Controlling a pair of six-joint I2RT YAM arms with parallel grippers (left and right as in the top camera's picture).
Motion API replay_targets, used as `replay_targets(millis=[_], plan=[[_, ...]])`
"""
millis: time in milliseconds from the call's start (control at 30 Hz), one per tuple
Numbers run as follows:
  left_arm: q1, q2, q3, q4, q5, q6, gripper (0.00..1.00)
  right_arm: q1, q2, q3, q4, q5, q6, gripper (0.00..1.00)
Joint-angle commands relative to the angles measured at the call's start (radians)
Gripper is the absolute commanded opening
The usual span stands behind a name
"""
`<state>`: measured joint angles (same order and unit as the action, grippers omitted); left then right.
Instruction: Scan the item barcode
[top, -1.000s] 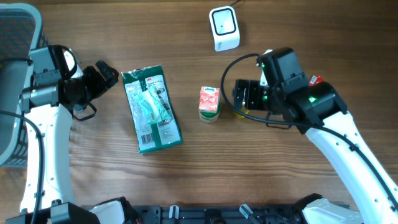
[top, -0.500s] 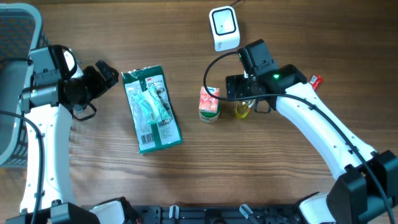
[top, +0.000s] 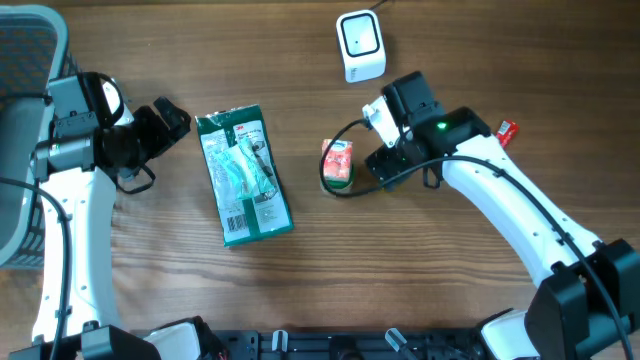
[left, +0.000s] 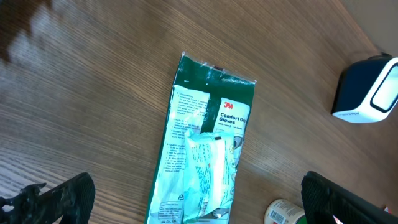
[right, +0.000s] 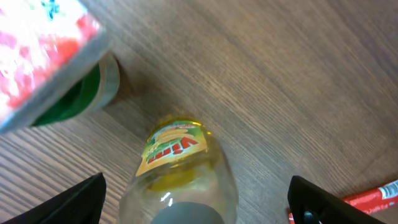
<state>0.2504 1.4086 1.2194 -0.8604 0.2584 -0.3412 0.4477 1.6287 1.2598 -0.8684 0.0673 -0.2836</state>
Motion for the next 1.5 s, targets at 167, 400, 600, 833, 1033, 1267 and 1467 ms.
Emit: replay_targets(millis=[167, 400, 600, 833, 1033, 1267, 1467], plan=[[-0.003, -0.005, 0.008, 0.003, -0.006, 0.02, 1.0, -0.004, 0.015, -0.012, -0.012, -0.069, -0.049, 0.75], [-0.003, -0.005, 0.008, 0.003, -0.006, 0.02, 1.0, -0.004, 0.015, -0.012, -0.049, -0.023, 0.02, 0.6], [-0.003, -0.005, 0.008, 0.003, -0.006, 0.02, 1.0, -0.004, 0.015, -0.012, -0.078, 0.083, 0.323, 0.54], [-0.003, -0.005, 0.008, 0.003, -0.006, 0.02, 1.0, -0.004, 0.013, -0.009, -0.117, 0.086, 0.74, 0.55], [-0.003, -0.005, 0.008, 0.003, -0.006, 0.02, 1.0, -0.004, -0.002, 0.01, -0.121, 0.083, 0.8, 0.56], [-0.003, -0.005, 0.008, 0.003, -0.006, 0.02, 1.0, -0.004, -0.023, 0.056, -0.119, 0.083, 0.66, 0.82], [-0.003, -0.005, 0.008, 0.003, -0.006, 0.02, 1.0, -0.004, -0.022, 0.056, -0.115, 0.083, 0.466, 0.95]])
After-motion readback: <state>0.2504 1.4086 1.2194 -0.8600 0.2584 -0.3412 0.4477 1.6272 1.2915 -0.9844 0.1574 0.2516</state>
